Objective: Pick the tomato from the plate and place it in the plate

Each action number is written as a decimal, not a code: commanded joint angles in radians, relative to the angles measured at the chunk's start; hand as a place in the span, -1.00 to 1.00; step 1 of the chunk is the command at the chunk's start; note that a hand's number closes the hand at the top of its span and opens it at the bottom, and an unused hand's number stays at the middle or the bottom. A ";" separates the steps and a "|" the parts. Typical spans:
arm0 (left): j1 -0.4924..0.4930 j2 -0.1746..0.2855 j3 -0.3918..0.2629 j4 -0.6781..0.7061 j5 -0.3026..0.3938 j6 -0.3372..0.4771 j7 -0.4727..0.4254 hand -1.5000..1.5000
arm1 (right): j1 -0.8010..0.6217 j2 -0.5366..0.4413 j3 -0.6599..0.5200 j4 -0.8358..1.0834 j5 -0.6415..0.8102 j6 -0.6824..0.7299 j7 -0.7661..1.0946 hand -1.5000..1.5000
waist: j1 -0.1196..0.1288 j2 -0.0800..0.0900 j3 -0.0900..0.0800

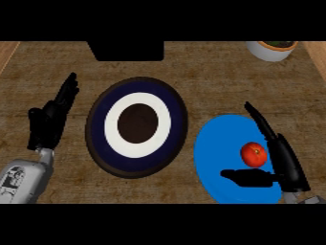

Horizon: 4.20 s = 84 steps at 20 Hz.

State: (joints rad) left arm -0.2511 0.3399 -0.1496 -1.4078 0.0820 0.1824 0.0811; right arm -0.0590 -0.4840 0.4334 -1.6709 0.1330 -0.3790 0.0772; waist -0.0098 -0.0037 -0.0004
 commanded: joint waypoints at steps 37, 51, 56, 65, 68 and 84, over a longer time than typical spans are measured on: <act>0.073 -0.076 0.098 -0.075 -0.097 -0.097 0.012 0.00 | -0.122 -0.062 -0.106 0.183 0.198 0.748 0.432 -1.00 | 0.015 0.003 0.001; 0.045 -0.132 0.148 -0.026 -0.150 -0.127 -0.006 0.00 | -0.143 0.069 -0.184 0.336 0.417 0.721 0.287 1.00 | 0.012 0.004 0.001; -0.014 -0.183 0.136 -0.010 -0.190 -0.094 0.026 0.00 | -0.136 0.054 -0.232 0.376 0.477 0.713 0.200 1.00 | 0.009 0.004 0.001; 0.021 -0.148 0.168 -0.053 -0.180 -0.137 0.057 0.00 | 0.091 0.161 -0.217 0.172 0.590 0.516 0.323 1.00 | -0.005 -0.002 0.000; 0.008 -0.153 0.177 -0.030 -0.175 -0.140 0.030 0.00 | 0.218 0.204 -0.178 0.060 0.661 0.412 0.377 1.00 | -0.010 -0.001 0.000; 0.025 -0.149 0.180 -0.056 -0.179 -0.161 0.022 0.00 | 0.081 0.308 -0.120 -0.314 0.761 0.186 0.268 1.00 | 0.013 0.003 0.000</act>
State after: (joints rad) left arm -0.2297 0.1874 0.0272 -1.4446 -0.0977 0.0281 0.1031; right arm 0.0915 -0.2267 0.2633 -1.9514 0.8658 -0.1940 0.3331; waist -0.0055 -0.0034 -0.0006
